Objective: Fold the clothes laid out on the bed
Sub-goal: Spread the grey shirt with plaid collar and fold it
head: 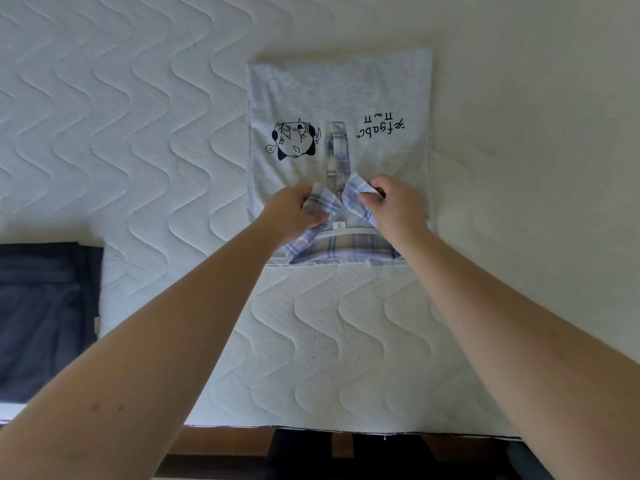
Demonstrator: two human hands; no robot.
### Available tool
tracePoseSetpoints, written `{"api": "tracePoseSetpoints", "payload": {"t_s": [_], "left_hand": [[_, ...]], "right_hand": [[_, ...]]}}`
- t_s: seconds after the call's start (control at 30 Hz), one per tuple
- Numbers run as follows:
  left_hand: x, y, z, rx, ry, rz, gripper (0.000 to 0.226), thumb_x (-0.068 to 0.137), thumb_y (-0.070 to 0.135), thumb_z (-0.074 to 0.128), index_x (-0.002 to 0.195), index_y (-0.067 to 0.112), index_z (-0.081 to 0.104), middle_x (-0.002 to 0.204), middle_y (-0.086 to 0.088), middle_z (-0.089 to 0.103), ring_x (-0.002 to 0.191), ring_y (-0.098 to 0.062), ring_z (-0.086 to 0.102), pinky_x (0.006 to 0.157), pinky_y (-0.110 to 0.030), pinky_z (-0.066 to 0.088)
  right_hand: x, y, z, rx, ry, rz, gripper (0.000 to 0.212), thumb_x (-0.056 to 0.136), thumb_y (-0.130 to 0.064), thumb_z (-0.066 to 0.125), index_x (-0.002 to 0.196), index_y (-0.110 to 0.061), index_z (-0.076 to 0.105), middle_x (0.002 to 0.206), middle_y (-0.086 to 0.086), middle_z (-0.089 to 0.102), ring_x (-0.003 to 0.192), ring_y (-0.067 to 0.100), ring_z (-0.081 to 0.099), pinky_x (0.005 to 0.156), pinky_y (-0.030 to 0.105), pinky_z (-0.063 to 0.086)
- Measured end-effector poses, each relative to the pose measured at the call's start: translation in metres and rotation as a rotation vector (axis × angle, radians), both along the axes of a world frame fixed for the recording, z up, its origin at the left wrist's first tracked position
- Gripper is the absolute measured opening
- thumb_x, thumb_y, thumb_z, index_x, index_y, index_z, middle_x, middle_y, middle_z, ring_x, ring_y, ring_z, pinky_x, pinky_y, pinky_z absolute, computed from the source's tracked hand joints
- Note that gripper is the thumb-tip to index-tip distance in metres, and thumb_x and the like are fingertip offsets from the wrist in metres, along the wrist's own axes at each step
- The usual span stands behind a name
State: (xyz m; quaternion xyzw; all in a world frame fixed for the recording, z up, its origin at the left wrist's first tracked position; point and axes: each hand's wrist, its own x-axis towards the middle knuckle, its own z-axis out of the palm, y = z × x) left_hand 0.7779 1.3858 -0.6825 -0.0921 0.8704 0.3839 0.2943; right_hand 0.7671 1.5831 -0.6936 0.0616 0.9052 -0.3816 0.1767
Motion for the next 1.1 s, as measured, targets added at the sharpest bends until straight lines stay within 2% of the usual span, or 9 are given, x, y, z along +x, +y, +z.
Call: {"api": "tracePoseSetpoints", "payload": {"t_s": [0.13, 0.23, 0.37, 0.5, 0.67, 0.83, 0.93, 1.0, 1.1], "left_hand": [[0.005, 0.011, -0.002, -0.069, 0.085, -0.149, 0.011, 0.090, 0.029, 0.068, 0.099, 0.036, 0.069, 0.079, 0.018, 0.065, 0.072, -0.004, 0.060, 0.074, -0.023, 0.047], [0.004, 0.019, -0.004, -0.090, 0.153, -0.266, 0.021, 0.093, 0.028, 0.064, 0.112, 0.026, 0.072, 0.096, 0.005, 0.072, 0.087, -0.014, 0.063, 0.080, -0.026, 0.046], [-0.001, 0.022, -0.006, -0.117, 0.095, -0.273, 0.022, 0.098, 0.027, 0.055, 0.112, 0.023, 0.072, 0.098, 0.000, 0.071, 0.072, -0.011, 0.058, 0.067, -0.027, 0.045], [-0.004, 0.019, -0.008, -0.124, 0.038, -0.314, 0.024, 0.100, 0.028, 0.051, 0.114, 0.020, 0.069, 0.100, -0.002, 0.070, 0.087, -0.020, 0.062, 0.077, -0.034, 0.049], [-0.001, 0.014, -0.009, -0.108, 0.058, -0.185, 0.021, 0.097, 0.033, 0.056, 0.085, 0.019, 0.066, 0.065, 0.010, 0.055, 0.061, -0.008, 0.049, 0.055, -0.022, 0.034], [0.002, 0.012, -0.010, -0.067, 0.119, 0.013, 0.024, 0.096, 0.030, 0.056, 0.086, 0.010, 0.063, 0.070, -0.004, 0.059, 0.064, -0.016, 0.050, 0.061, -0.030, 0.039], [0.001, 0.015, -0.010, -0.058, 0.173, 0.088, 0.013, 0.093, 0.031, 0.061, 0.085, 0.022, 0.063, 0.069, 0.008, 0.060, 0.064, -0.009, 0.053, 0.056, -0.021, 0.038], [0.002, 0.018, -0.011, -0.107, 0.229, 0.088, 0.008, 0.091, 0.031, 0.065, 0.087, 0.025, 0.060, 0.072, 0.012, 0.059, 0.068, -0.008, 0.054, 0.058, -0.021, 0.039], [0.009, 0.023, -0.012, -0.159, 0.338, 0.134, 0.012, 0.091, 0.027, 0.063, 0.101, 0.022, 0.059, 0.091, 0.006, 0.055, 0.082, -0.016, 0.055, 0.070, -0.029, 0.047]], "right_hand": [[-0.003, -0.005, -0.004, 0.004, -0.033, -0.010, 0.023, 0.098, -0.028, 0.056, 0.113, -0.011, 0.063, 0.087, 0.000, 0.061, 0.068, 0.011, 0.050, 0.056, 0.025, 0.030], [-0.002, -0.005, -0.004, -0.057, -0.057, -0.015, 0.022, 0.101, -0.029, 0.049, 0.113, -0.012, 0.058, 0.089, -0.003, 0.058, 0.069, 0.006, 0.048, 0.055, 0.018, 0.029], [0.004, -0.001, -0.003, -0.148, -0.079, 0.018, 0.018, 0.103, -0.027, 0.045, 0.114, -0.015, 0.054, 0.088, -0.006, 0.054, 0.070, 0.001, 0.048, 0.055, 0.012, 0.033], [0.004, 0.003, -0.004, -0.202, -0.067, -0.024, 0.022, 0.103, -0.028, 0.046, 0.118, -0.016, 0.055, 0.094, -0.005, 0.058, 0.074, -0.005, 0.049, 0.056, 0.004, 0.034], [0.001, 0.004, -0.009, 0.000, -0.085, 0.157, 0.026, 0.100, -0.029, 0.052, 0.120, -0.013, 0.058, 0.089, -0.003, 0.057, 0.073, 0.013, 0.049, 0.056, 0.026, 0.031], [0.005, 0.000, -0.008, 0.053, 0.042, 0.058, 0.021, 0.096, -0.028, 0.059, 0.104, -0.009, 0.063, 0.068, -0.004, 0.051, 0.059, 0.011, 0.045, 0.050, 0.025, 0.029], [0.010, -0.002, -0.006, 0.190, 0.158, 0.100, 0.028, 0.091, -0.030, 0.066, 0.112, -0.011, 0.062, 0.091, 0.004, 0.062, 0.085, 0.021, 0.057, 0.072, 0.031, 0.042], [0.015, 0.000, -0.005, 0.340, 0.217, 0.098, 0.049, 0.086, -0.038, 0.069, 0.127, -0.016, 0.055, 0.117, 0.006, 0.058, 0.108, 0.026, 0.053, 0.090, 0.035, 0.038], [0.026, 0.010, 0.001, 0.331, 0.292, -0.043, 0.064, 0.083, -0.048, 0.068, 0.137, -0.019, 0.049, 0.128, 0.007, 0.053, 0.117, 0.028, 0.048, 0.092, 0.037, 0.033]]}}
